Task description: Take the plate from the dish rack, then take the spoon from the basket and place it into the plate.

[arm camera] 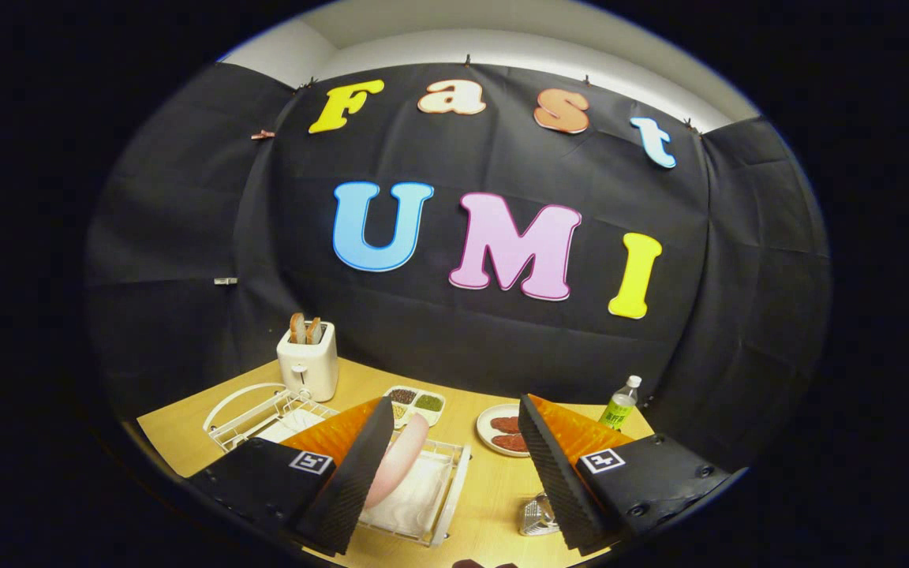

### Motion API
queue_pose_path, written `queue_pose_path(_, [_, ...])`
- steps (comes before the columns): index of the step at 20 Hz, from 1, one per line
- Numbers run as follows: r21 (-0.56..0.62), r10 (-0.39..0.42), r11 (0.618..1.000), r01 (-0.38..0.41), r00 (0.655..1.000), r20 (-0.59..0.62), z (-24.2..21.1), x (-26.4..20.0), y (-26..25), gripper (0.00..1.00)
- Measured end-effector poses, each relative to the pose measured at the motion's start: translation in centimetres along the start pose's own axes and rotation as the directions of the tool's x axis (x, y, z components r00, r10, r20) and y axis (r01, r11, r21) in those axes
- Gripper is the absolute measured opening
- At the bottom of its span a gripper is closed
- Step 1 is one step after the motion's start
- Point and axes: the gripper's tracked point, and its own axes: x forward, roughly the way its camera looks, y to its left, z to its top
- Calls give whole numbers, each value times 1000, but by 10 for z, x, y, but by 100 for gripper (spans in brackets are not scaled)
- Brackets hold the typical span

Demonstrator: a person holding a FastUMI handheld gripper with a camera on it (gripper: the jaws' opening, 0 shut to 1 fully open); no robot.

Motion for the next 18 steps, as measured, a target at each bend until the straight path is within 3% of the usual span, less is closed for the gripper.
queue_pose_path(5, [-38,-38,999,33,986,-162,-36,47,23,96])
queue_pose_path(8, [4,-56,998,60,952,-301,-74,69,33,95])
queue_pose_path(11, [70,-97,988,140,901,-423,-108,82,30,78])
queue_pose_path(16, [112,-55,985,129,860,-507,-128,87,46,48])
queue_pose_path(18, [144,-78,973,181,841,-535,-131,89,43,40])
